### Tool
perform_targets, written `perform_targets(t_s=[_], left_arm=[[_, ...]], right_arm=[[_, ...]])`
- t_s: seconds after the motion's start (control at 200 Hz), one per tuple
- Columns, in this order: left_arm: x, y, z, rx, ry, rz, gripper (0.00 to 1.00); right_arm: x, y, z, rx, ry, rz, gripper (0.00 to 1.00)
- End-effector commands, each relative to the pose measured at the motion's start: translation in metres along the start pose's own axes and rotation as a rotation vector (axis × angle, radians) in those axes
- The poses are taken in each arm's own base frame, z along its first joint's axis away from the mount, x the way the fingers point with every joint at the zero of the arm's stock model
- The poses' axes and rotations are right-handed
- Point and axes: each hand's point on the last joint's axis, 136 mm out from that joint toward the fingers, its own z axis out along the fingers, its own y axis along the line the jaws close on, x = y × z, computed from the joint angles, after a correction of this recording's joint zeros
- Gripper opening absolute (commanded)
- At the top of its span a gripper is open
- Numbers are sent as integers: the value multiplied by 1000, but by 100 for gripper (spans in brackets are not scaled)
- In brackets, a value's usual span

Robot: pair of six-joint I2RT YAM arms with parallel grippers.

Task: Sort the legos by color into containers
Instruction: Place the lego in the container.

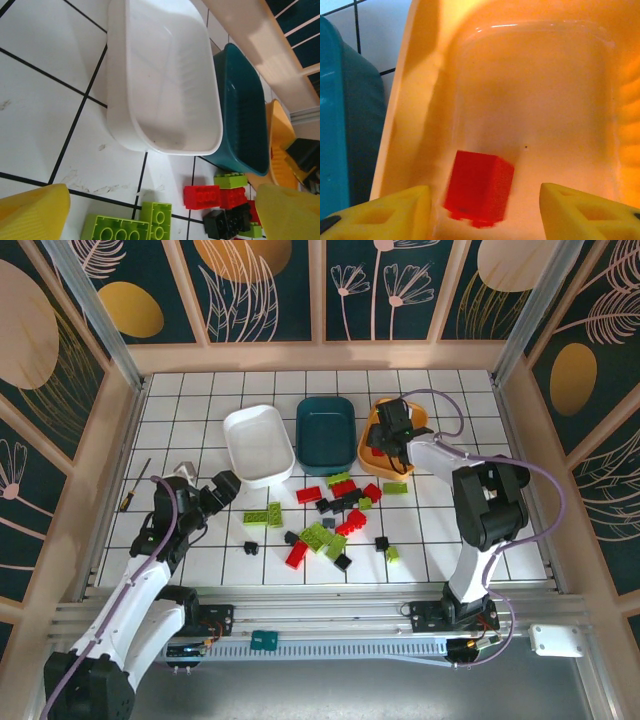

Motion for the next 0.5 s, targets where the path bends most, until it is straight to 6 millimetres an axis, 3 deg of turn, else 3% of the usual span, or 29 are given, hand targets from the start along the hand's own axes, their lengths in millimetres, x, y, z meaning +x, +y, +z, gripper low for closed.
perform_targets(t_s=[0.0,0.23,0.375,0.495], left_arm=[[10,16,0,-78,24,22,88],[38,36,-7,-185,43,75,83],[75,54,-6,-248,128,113,73],[107,68,-8,-284,187,152,73]], right_arm=[[-18,12,-28,-58,-68,9,75],[8,19,-76,-99,-142,-14,77],[32,7,-87,-108,-126,11,77],[44,-6,-90,-97,-123,33,77]])
